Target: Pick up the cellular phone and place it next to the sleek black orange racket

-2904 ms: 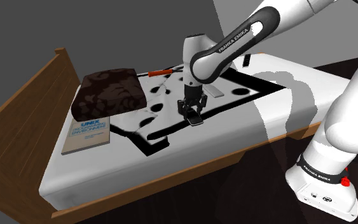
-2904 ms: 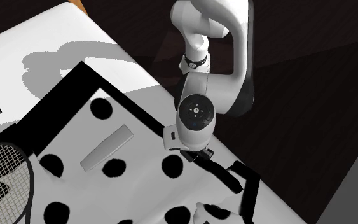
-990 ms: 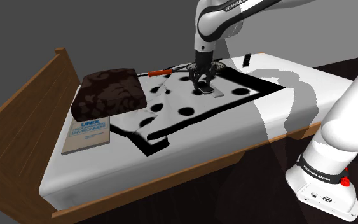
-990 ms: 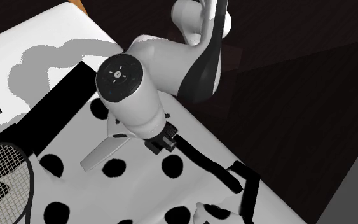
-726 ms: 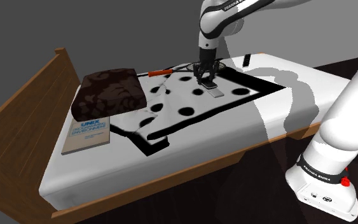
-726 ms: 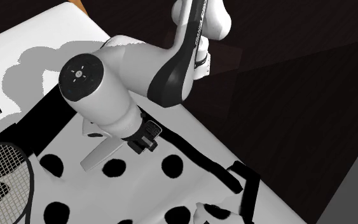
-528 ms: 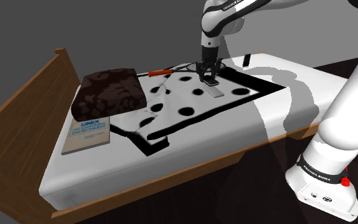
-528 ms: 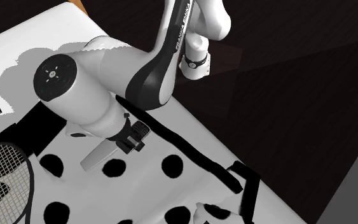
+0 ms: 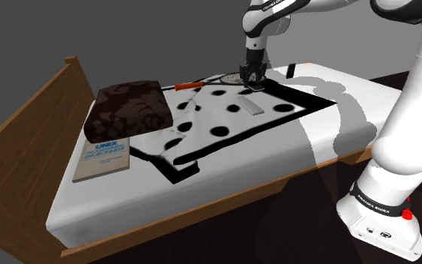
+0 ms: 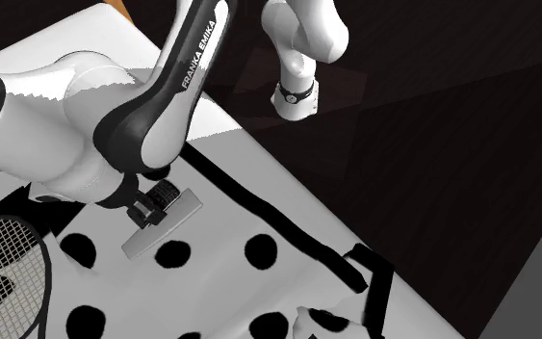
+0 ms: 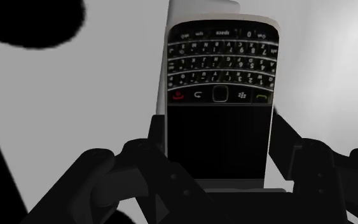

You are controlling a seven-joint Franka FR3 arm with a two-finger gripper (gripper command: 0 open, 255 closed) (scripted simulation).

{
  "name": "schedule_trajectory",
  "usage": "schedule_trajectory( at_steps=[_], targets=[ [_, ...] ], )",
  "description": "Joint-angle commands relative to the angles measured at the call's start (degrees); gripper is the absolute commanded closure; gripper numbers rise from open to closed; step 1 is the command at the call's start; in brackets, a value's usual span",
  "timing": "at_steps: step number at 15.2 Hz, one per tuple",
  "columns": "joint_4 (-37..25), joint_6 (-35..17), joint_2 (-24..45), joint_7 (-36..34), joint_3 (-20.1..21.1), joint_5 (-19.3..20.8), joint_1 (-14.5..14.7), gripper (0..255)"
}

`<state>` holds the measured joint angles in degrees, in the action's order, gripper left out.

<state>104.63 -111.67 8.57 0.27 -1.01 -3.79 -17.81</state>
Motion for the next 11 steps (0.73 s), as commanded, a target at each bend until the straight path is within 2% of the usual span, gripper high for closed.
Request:
schedule_trajectory(
  at_steps=[1,6,11],
  targets=[
    [-4.2,1.3,3.1,2.4,-1.0,-0.1,-1.4,255],
    [-15.2,4.9,10.8,7.3,-2.8,-0.8,-4.7,255],
    [-29.8,10.2,20.4,11.6,-3.9,-1.7,-8.4,255]
  ],
)
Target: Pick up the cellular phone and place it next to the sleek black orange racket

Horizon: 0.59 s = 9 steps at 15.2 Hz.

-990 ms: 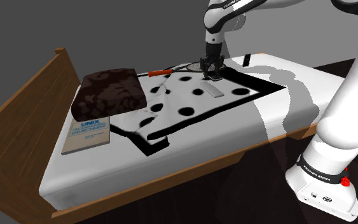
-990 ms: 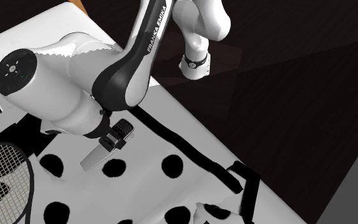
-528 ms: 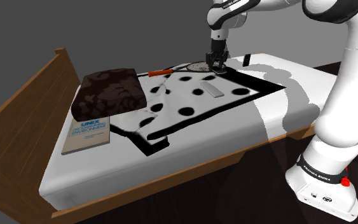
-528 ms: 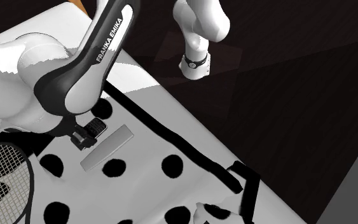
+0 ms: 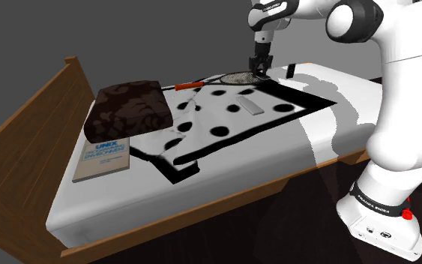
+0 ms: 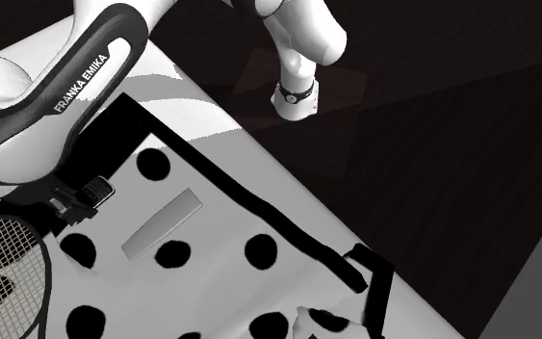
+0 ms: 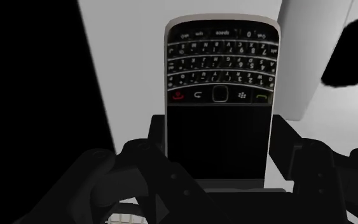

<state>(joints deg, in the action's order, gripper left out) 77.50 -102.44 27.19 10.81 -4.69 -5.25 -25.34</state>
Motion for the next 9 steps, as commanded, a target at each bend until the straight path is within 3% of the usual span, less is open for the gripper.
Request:
schedule_trajectory(
  at_steps=[1,5,9],
  targets=[
    [-6.3,2.3,4.0,1.8,-0.4,-0.4,-1.7,255],
    [-23.8,9.4,14.7,4.1,-0.6,-1.1,-5.0,255],
    [-19.7,5.8,14.1,4.3,-0.6,-1.1,-4.8,255]
  ],
)
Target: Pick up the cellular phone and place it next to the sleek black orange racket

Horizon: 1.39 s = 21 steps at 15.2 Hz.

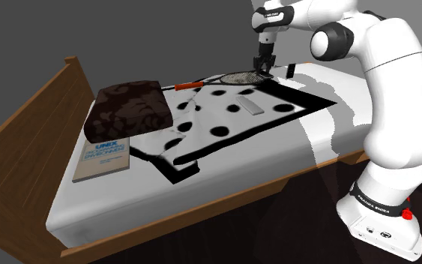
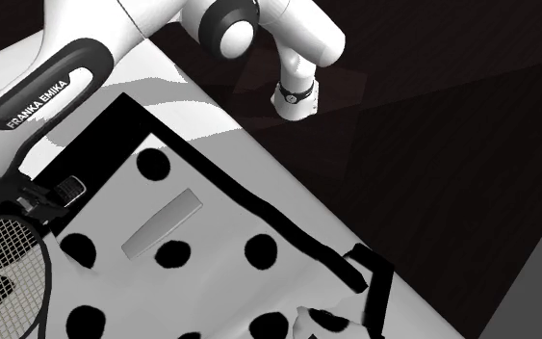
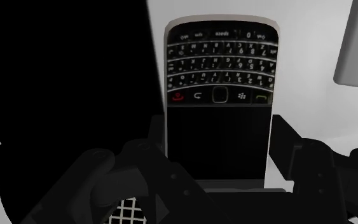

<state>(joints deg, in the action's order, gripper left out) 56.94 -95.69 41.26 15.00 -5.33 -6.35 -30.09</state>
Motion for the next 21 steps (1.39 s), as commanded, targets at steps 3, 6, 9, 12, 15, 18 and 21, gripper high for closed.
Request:
schedule_trajectory(
  at_steps=[3,6,9,12,15,18,21],
  targets=[
    [3.5,-3.3,-0.2,0.3,0.0,0.0,0.1,255],
    [5.7,-5.6,-0.1,0.4,0.0,-0.1,0.2,255],
    [7.7,-7.8,0.1,0.6,0.0,-0.1,0.3,255],
    [9.4,-9.8,0.5,0.7,0.1,-0.2,0.3,255],
    [11.2,-12.4,1.1,0.9,0.1,-0.3,0.4,255],
    [11.2,-12.4,1.1,0.9,0.1,-0.3,0.4,255],
    [11.2,-12.4,1.1,0.9,0.1,-0.3,0.4,255]
  ],
)
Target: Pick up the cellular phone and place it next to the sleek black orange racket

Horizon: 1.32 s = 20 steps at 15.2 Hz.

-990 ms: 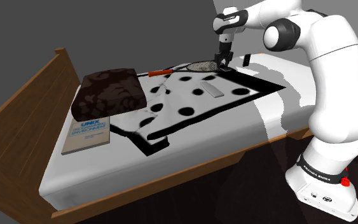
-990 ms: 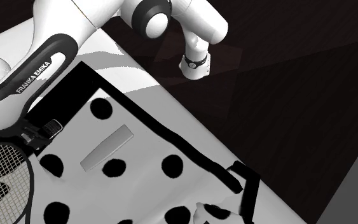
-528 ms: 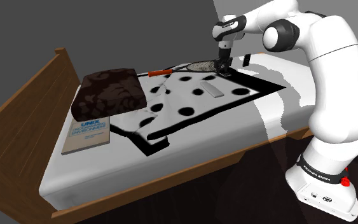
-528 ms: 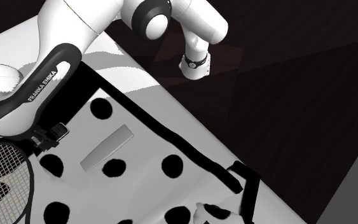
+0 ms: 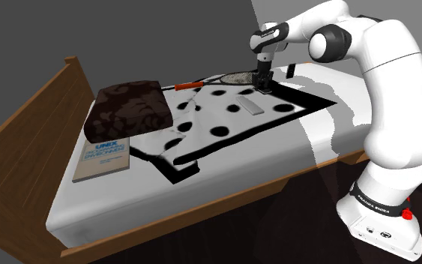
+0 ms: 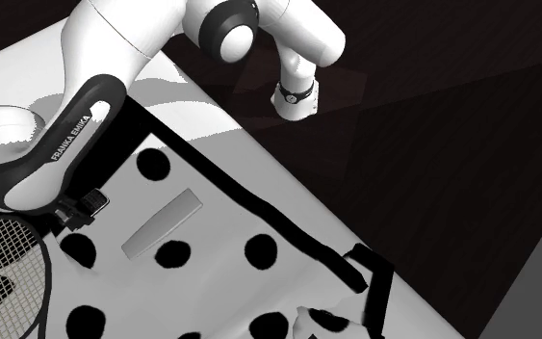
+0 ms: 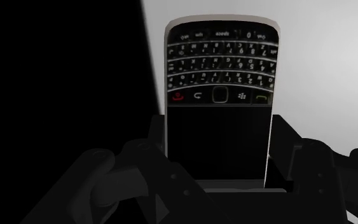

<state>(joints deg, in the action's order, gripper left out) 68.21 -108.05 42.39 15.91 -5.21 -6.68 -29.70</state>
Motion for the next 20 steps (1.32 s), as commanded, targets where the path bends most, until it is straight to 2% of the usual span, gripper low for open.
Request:
schedule_trajectory(
  at_steps=[1,2,3,8,12,20],
  targets=[
    [0.0,0.0,0.0,0.0,0.0,0.0,0.0,255],
    [0.0,0.0,0.0,0.0,0.0,0.0,0.0,255],
    [0.0,0.0,0.0,0.0,0.0,0.0,0.0,0],
    [0.0,0.0,0.0,0.0,0.0,0.0,0.0,0],
    [-6.2,6.8,-0.7,-0.3,-0.1,0.2,-0.4,0],
    [-6.2,6.8,-0.7,-0.3,-0.1,0.2,-0.4,0]
  ],
)
